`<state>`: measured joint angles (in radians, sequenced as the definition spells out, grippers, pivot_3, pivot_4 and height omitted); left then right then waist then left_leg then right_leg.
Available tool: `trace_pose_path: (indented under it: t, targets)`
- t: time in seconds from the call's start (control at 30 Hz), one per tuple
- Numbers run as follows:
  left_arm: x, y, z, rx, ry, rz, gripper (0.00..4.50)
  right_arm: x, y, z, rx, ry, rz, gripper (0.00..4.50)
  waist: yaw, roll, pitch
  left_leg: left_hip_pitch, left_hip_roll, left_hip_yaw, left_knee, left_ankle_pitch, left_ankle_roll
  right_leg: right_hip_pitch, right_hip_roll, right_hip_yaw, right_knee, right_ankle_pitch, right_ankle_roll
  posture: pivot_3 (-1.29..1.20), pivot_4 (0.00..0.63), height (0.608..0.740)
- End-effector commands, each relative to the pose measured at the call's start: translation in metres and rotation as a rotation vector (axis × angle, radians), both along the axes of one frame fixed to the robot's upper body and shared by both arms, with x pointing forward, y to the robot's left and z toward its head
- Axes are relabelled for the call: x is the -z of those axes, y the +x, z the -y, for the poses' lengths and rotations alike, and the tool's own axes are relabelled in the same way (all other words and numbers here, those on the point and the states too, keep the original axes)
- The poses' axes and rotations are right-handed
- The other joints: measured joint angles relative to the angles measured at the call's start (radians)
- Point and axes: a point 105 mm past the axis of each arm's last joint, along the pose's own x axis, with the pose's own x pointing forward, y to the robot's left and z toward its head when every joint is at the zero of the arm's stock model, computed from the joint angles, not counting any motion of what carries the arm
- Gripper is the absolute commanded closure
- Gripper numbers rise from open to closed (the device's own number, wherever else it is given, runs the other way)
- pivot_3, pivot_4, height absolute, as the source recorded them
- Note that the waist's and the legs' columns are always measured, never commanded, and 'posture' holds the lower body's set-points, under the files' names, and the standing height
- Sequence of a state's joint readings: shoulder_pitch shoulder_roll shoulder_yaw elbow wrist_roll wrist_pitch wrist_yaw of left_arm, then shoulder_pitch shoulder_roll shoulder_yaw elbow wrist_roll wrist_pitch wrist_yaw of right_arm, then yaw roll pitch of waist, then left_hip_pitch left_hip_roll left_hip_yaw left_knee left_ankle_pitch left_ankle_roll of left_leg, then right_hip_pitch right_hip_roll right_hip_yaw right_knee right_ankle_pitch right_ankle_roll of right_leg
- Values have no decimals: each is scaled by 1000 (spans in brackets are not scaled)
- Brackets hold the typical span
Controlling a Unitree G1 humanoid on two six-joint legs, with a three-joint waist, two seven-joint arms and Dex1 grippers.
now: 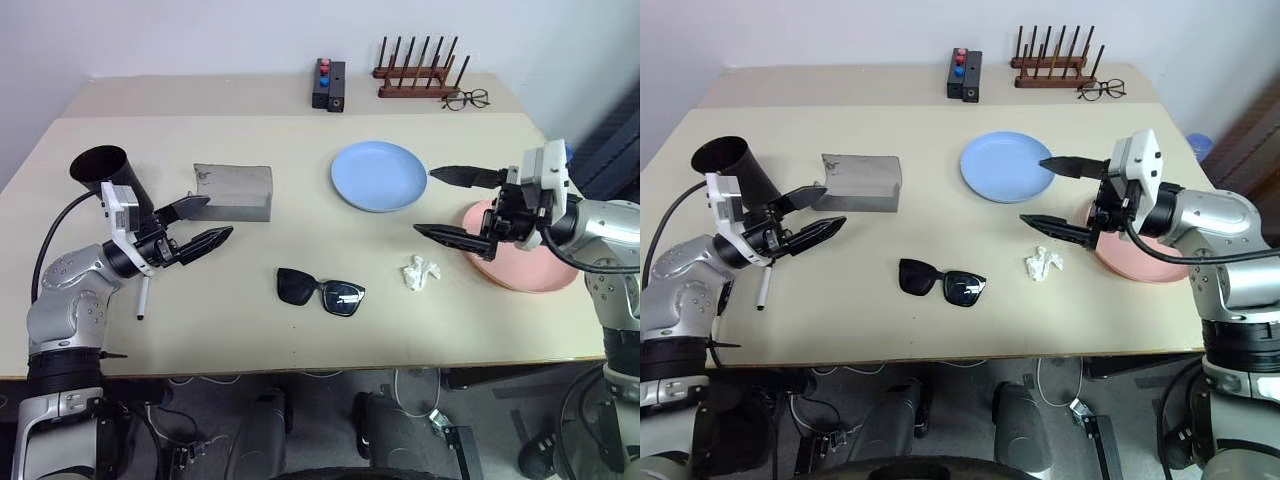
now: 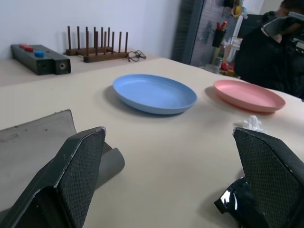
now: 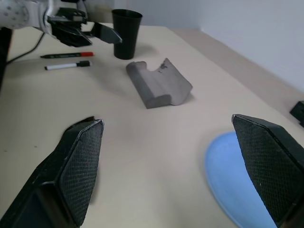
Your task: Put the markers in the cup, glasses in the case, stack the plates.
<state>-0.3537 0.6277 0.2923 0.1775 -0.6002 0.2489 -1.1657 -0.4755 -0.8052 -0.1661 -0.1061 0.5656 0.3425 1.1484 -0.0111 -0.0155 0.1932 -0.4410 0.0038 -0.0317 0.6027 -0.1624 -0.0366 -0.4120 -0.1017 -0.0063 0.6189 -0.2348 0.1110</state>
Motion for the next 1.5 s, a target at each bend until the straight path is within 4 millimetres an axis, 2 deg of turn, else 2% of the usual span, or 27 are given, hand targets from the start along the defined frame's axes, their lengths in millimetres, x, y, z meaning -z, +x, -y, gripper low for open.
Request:
trace_pose_path:
  t: [0.03,0.13,0.27,0.43,0.53,0.6,0.67,0.73,0.83,0.9,0.97,1.03,1.13,1.3,1.4,1.5]
  targets:
    - [-7,-3,-5,-26,23,43,0,-9,0,-3,-21,-10,48,97,0,0,0,0,0,0,0,0,0,0,0,0,0,0,0,0,150,740]
    - [-3,1,-7,-65,8,-10,0,-10,3,-7,-28,-7,58,97,-1,0,0,0,0,0,0,0,0,0,0,0,0,0,0,0,150,740]
    - [-8,2,-8,-61,22,-32,0,-10,7,-7,-26,-1,70,97,0,0,0,0,0,0,0,0,0,0,0,0,0,0,0,0,150,740]
    - [-17,-1,-25,-108,28,-48,0,-6,12,-19,-42,30,88,97,-1,0,0,0,0,0,1,0,0,0,0,0,0,0,0,0,150,740]
    - [-19,-6,-43,-147,48,-67,0,-7,15,-34,-49,47,103,97,-5,0,0,0,1,0,0,0,0,-1,1,0,1,0,0,0,150,740]
    - [-20,-9,-51,-196,68,-86,0,-4,17,-36,-59,70,91,97,-8,0,0,0,1,0,0,0,0,-1,1,0,1,0,0,0,150,740]
    - [-22,-12,-62,-243,65,-107,0,1,17,-47,-80,90,94,97,-5,0,0,0,2,0,0,0,0,-1,2,0,1,0,0,0,150,740]
    - [-25,-14,-79,-306,77,-118,0,4,18,-66,-95,107,101,97,-5,0,0,0,3,0,0,0,0,-1,2,0,1,0,-1,0,150,740]
    - [-30,-18,-84,-323,78,-132,0,5,16,-87,-121,161,89,97,-3,0,0,0,4,0,0,0,0,-2,4,0,1,1,-2,0,150,740]
    - [-33,-19,-88,-350,92,-140,0,17,12,-100,-140,142,87,97,-2,0,0,0,4,1,0,0,0,-2,4,0,1,1,-2,0,150,740]
    - [-28,-21,-95,-397,124,-186,0,22,14,-105,-127,148,74,97,-3,0,0,0,4,1,0,0,-1,-2,4,0,1,1,-2,0,150,740]
    - [-26,-26,-103,-438,126,-243,0,23,17,-102,-98,150,64,97,-4,0,0,0,5,1,0,0,-1,-3,4,0,1,1,-2,0,150,740]
    - [-29,-34,-123,-533,130,-301,0,22,16,-103,-89,149,53,97,-5,0,0,-1,5,1,-1,0,-1,-4,4,0,1,2,-3,0,150,740]
    - [-26,-46,-154,-711,162,-406,0,18,8,-121,-104,169,29,97,-5,0,0,-1,7,3,-4,0,-1,-7,5,1,1,2,-4,0,150,740]
    - [-21,-52,-159,-751,199,-468,0,24,8,-127,-94,156,8,97,-7,0,0,-1,7,4,-5,0,-1,-8,5,2,1,2,-4,0,150,740]
    - [-5,-64,-167,-825,323,-664,0,31,9,-130,-85,141,-5,97,-6,-2,-1,-2,8,5,-6,0,-1,-10,5,2,1,2,-4,0,150,740]
